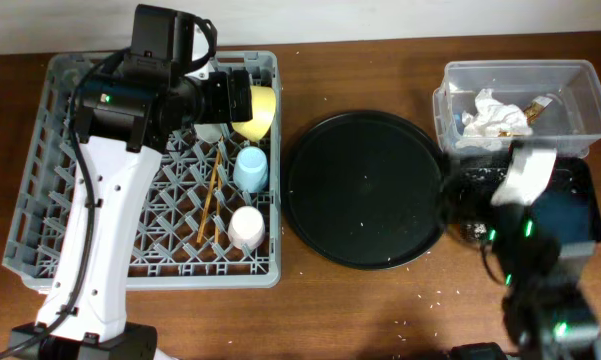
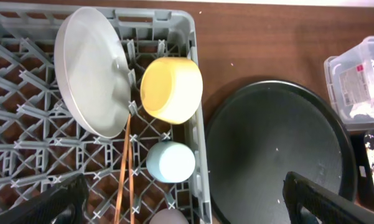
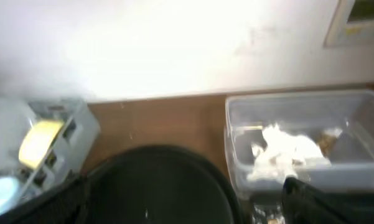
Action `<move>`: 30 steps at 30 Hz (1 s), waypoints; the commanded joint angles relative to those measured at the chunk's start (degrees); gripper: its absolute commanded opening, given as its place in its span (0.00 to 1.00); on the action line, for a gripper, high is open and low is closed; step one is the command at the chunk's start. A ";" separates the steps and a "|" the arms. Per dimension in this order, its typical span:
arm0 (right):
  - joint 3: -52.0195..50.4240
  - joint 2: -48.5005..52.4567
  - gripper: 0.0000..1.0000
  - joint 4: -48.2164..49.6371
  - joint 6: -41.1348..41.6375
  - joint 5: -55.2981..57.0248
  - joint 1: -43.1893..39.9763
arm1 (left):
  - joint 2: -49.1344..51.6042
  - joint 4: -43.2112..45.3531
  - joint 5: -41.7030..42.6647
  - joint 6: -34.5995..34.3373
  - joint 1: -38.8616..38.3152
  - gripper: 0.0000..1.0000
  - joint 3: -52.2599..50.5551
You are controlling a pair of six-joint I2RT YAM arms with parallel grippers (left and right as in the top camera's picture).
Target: Sort waste into correct bins and load items into the dishwasher rack
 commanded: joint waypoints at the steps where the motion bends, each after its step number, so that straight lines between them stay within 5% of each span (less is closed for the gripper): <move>1: -14.69 -12.00 0.99 7.91 -2.89 -3.54 0.31 | -0.37 0.09 0.46 0.55 -0.02 1.00 0.55; 9: -34.82 -31.08 0.98 16.22 -2.86 -6.34 0.31 | -0.35 0.09 0.46 0.55 0.00 1.00 0.55; 16: -42.21 -37.03 0.98 20.72 -2.86 -6.14 0.33 | -0.35 0.09 0.46 0.55 0.00 1.00 0.55; 30: -42.86 -37.44 0.98 16.46 -2.89 -5.68 0.37 | -0.35 0.09 0.46 0.55 0.00 1.00 0.55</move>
